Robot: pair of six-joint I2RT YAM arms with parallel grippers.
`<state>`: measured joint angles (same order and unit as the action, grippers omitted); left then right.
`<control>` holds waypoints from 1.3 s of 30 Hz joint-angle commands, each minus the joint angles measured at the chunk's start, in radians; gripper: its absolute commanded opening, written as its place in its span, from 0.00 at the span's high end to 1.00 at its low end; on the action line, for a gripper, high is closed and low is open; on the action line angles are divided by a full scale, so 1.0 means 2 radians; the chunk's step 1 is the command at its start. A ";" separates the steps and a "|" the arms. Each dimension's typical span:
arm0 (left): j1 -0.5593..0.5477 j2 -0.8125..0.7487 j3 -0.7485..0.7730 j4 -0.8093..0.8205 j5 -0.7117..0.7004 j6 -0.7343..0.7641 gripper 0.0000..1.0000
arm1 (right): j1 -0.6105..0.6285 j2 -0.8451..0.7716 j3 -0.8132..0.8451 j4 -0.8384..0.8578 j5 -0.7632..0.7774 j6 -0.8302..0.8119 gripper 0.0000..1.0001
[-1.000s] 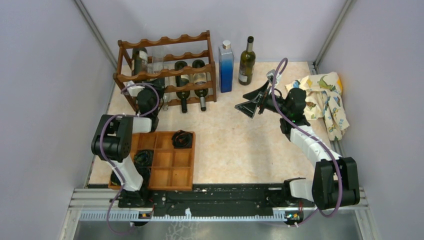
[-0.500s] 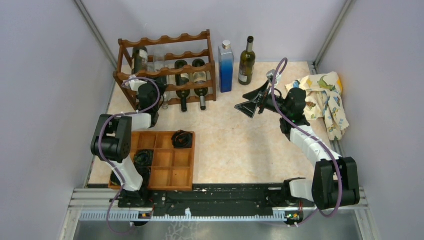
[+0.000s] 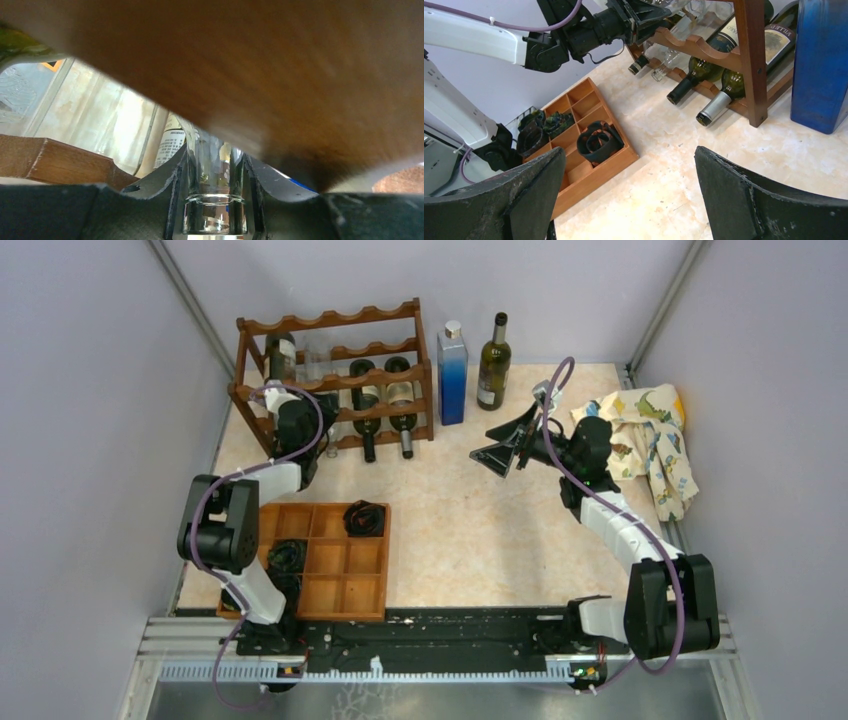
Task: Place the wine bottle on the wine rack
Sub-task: Place the wine bottle in the wine rack.
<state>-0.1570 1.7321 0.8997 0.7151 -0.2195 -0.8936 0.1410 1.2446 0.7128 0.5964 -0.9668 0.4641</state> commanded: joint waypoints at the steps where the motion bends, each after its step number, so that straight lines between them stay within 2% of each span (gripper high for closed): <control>1: 0.002 -0.010 0.038 -0.067 -0.011 0.051 0.76 | -0.002 -0.017 0.001 0.018 -0.005 -0.011 0.02; 6: 0.002 -0.011 0.045 -0.091 -0.014 0.063 0.74 | -0.002 -0.018 0.000 0.018 -0.006 -0.010 0.02; 19: 0.002 -0.023 0.043 -0.114 -0.027 0.064 0.54 | -0.002 -0.018 -0.001 0.016 -0.006 -0.015 0.02; 32: 0.002 -0.029 0.035 -0.119 -0.025 0.051 0.42 | -0.002 -0.018 -0.004 0.014 -0.007 -0.019 0.02; 37: 0.002 -0.042 0.029 -0.139 -0.036 0.033 0.29 | -0.001 -0.019 -0.004 0.013 -0.009 -0.022 0.02; 39: 0.002 -0.051 0.024 -0.143 -0.037 0.030 0.26 | -0.002 -0.019 -0.005 0.014 -0.009 -0.022 0.02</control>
<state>-0.1650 1.6600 0.9581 0.4789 -0.2417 -0.7975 0.1410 1.2427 0.6991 0.5838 -0.9707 0.4442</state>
